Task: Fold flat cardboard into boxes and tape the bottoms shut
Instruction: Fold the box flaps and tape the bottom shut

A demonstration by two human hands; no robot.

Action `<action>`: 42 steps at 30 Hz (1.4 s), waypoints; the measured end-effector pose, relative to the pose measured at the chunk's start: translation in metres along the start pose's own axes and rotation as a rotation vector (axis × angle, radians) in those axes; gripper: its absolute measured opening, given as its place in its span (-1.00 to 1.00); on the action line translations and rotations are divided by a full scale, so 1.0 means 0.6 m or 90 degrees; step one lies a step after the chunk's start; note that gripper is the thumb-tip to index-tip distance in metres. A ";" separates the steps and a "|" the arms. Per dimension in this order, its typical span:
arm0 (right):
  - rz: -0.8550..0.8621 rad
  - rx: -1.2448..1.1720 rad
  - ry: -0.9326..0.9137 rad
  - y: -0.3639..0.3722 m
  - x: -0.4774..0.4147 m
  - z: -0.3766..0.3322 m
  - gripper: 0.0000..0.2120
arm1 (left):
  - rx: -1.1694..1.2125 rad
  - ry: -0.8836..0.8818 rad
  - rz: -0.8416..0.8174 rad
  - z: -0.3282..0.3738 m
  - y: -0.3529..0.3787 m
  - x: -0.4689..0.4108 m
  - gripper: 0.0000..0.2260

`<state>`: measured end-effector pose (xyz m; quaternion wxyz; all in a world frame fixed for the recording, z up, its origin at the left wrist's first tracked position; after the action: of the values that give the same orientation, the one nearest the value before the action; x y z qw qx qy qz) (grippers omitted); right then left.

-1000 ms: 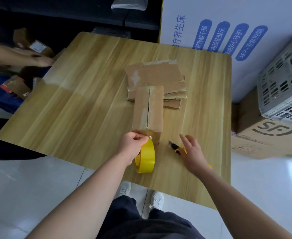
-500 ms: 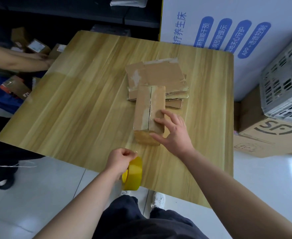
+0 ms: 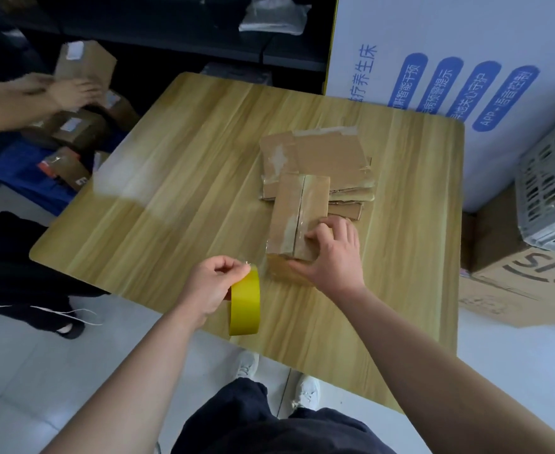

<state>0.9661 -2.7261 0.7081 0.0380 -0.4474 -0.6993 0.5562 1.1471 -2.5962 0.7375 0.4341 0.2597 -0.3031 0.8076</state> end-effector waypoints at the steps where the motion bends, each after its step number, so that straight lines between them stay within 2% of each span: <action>1: -0.013 0.009 -0.001 0.005 0.005 -0.001 -0.41 | -0.011 0.020 0.010 0.007 -0.007 0.004 -0.91; 4: -0.032 -0.055 -0.011 -0.003 0.010 0.002 -0.40 | -0.048 0.103 0.058 0.036 -0.033 0.014 -0.91; 7: -0.084 -0.151 0.062 -0.024 -0.021 0.017 -0.30 | -0.005 0.167 0.052 0.074 -0.049 0.024 -0.91; 10: -0.147 -0.226 0.147 -0.027 -0.060 0.040 -0.10 | 0.075 0.155 0.001 0.105 -0.057 0.024 -0.91; 17: -0.204 -0.314 0.248 -0.003 -0.126 0.062 -0.07 | 0.079 0.104 -0.051 0.152 -0.080 -0.018 -0.87; 21: -0.148 -0.391 0.324 0.006 -0.125 0.054 -0.18 | 0.105 0.094 -0.072 0.184 -0.092 -0.047 -0.88; 25: -0.140 -0.402 0.388 0.024 -0.075 0.027 -0.20 | 0.108 0.094 -0.096 0.217 -0.108 -0.073 -0.77; 29: -0.114 -0.410 0.433 0.031 -0.044 -0.004 -0.42 | 0.124 0.095 -0.128 0.254 -0.109 -0.085 -0.91; 31: -0.112 -0.413 0.459 0.029 -0.039 -0.010 -0.47 | 0.128 0.089 -0.159 0.269 -0.100 -0.085 -0.91; 34: -0.151 -0.318 0.454 0.011 -0.049 -0.013 -0.39 | 0.121 0.086 -0.212 0.283 -0.074 -0.078 -0.90; 36: -0.064 -0.354 0.447 -0.020 -0.064 -0.028 -0.36 | 0.126 0.078 -0.239 0.289 -0.052 -0.070 -0.91; 38: 0.078 -0.440 0.367 -0.058 -0.079 -0.053 -0.38 | 0.164 0.055 -0.266 0.289 -0.029 -0.066 -0.94; 39: 0.112 -0.470 0.313 -0.075 -0.084 -0.067 -0.41 | 0.192 0.038 -0.281 0.288 -0.016 -0.064 -0.94; 42: 0.046 -0.452 0.234 -0.092 -0.099 -0.094 -0.55 | 0.257 0.013 -0.313 0.292 0.023 -0.052 -0.93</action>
<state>1.0001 -2.7230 0.8008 -0.0141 -0.5488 -0.8134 0.1921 1.1782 -2.7446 0.8319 0.5592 0.3980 -0.0608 0.7247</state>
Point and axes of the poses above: each hand's wrist, its own x-axis away from the middle knuckle, its own y-axis out of the palm, z = x × y, the point moved 2 cm from there along -x, towards the middle knuckle, and after that the axes turned 15 degrees about -y, right-handed, at the moved point
